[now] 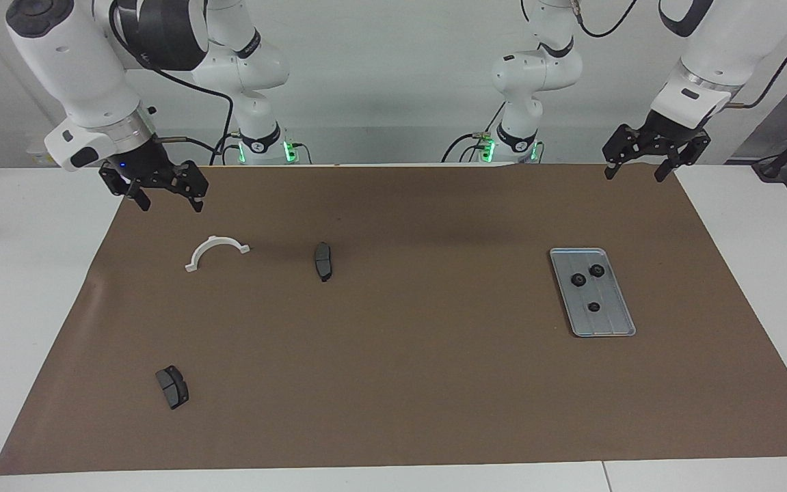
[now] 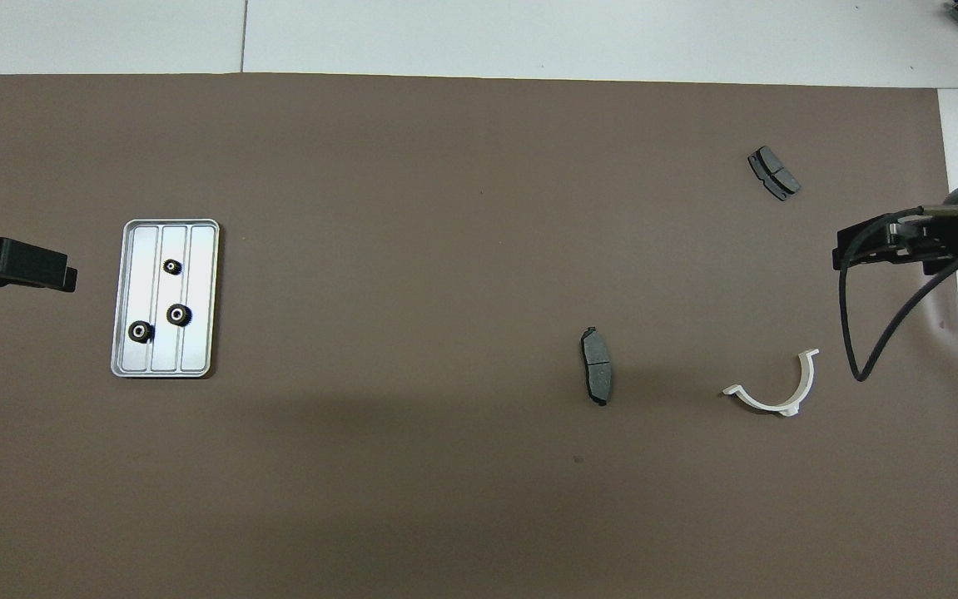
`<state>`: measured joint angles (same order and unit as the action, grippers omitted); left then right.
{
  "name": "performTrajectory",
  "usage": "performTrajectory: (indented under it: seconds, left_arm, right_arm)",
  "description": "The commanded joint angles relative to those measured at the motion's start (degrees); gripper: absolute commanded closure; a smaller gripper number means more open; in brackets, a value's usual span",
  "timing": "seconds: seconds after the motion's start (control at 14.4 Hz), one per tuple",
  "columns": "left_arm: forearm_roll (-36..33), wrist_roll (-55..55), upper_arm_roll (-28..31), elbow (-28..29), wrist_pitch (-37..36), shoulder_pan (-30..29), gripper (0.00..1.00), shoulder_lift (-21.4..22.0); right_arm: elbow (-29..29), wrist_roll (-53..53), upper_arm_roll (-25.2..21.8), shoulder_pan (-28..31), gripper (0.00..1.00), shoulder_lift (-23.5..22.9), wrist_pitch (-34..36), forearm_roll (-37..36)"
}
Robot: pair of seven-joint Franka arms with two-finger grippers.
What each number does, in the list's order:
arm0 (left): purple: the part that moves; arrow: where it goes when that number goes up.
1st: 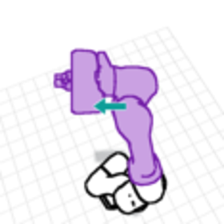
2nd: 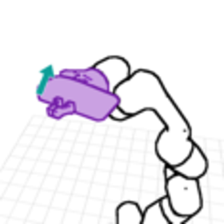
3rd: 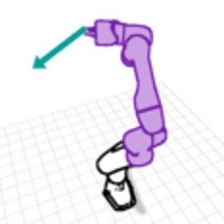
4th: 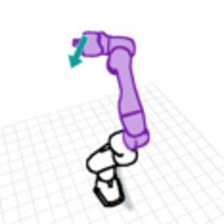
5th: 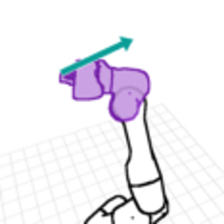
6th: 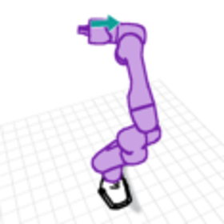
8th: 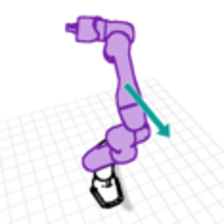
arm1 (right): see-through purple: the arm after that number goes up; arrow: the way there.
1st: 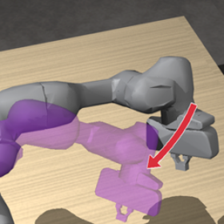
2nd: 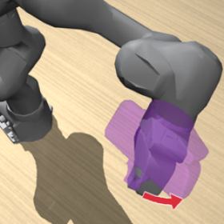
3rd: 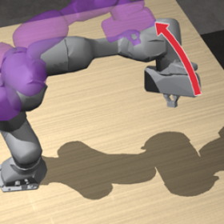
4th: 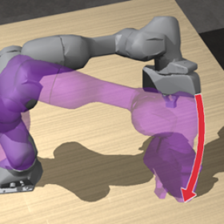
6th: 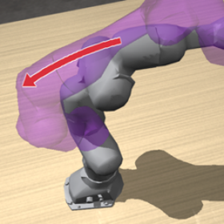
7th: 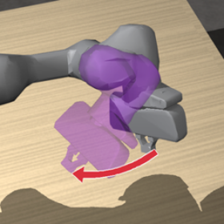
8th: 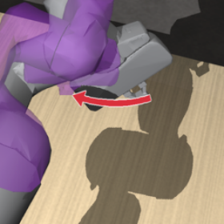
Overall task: Place bearing gear from tray to pile
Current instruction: 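Reach the left gripper into the tray and grasp a black gear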
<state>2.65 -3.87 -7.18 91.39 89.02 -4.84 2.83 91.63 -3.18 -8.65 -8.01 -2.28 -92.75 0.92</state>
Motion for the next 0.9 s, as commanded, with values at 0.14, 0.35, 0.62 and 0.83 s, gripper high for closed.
performTrajectory:
  seconds: [0.14, 0.35, 0.62, 0.83]
  left_arm:
    - [-0.5, -1.0, -0.2, 1.0, -0.3, -0.4, 0.0, 1.0]
    - [-0.5, -0.5, 0.1, 2.3, 0.9, -0.5, 0.0, 1.4]
    - [-0.5, -0.3, 1.8, 11.1, 12.6, -0.7, 0.0, 2.5]
    - [-0.6, 0.3, 1.9, 14.9, 22.7, -1.6, 0.0, -1.8]
  right_arm:
    - [0.3, 0.7, -0.1, 0.2, 0.0, 0.3, 0.6, 0.3]
    - [0.3, 0.7, -0.2, 0.3, 0.0, 0.3, 0.6, 0.3]
    - [0.3, 0.7, -0.2, 0.3, 0.0, 0.3, 0.6, 0.3]
    - [0.3, 0.7, -0.2, 0.3, 0.0, 0.3, 0.6, 0.3]
